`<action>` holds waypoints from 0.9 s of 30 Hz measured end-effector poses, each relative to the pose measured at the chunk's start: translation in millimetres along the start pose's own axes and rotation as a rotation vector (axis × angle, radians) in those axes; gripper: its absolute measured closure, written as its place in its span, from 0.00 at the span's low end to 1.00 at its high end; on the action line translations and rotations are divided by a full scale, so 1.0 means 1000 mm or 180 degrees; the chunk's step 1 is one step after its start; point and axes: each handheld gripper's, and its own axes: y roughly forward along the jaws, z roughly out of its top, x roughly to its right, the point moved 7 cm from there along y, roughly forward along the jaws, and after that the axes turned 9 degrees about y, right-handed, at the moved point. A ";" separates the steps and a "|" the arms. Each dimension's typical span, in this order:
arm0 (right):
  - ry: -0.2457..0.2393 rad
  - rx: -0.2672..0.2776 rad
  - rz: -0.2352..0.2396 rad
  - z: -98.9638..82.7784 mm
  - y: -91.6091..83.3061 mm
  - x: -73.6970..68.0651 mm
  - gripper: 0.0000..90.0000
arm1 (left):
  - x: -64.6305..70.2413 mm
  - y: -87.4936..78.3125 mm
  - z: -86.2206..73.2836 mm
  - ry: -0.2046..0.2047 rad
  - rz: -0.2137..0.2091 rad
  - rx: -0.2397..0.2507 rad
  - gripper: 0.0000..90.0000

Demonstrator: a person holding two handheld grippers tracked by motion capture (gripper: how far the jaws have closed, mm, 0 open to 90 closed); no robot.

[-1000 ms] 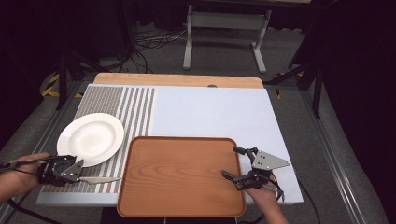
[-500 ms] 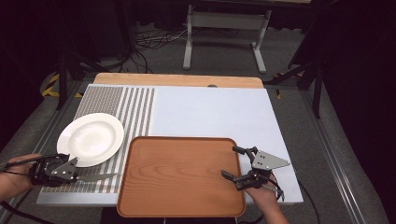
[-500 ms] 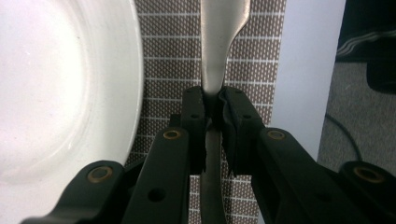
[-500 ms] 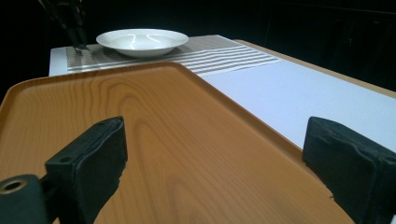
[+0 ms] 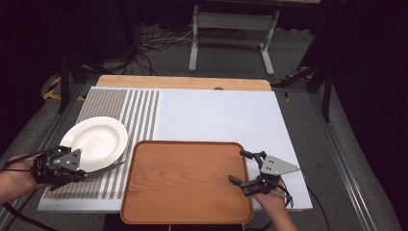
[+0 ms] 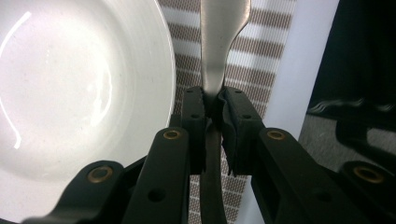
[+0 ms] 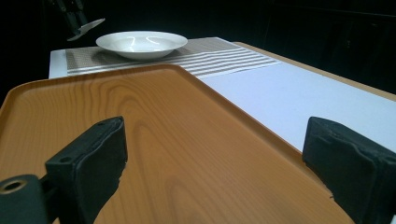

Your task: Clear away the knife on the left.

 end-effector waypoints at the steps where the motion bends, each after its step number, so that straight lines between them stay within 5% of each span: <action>1: 0.0002 0.0004 0.0000 0.000 0.000 0.000 0.08 | -0.001 -0.002 0.003 -0.0040 -0.0011 0.0031 0.89; 17: 0.0009 0.0027 -0.0024 0.002 -0.003 0.002 0.08 | -0.007 -0.019 0.050 -0.0763 -0.0224 0.0360 0.89; 27: 0.0028 0.0037 -0.0045 0.002 -0.005 0.003 0.08 | -0.005 -0.018 0.072 -0.0986 -0.0372 0.0495 0.89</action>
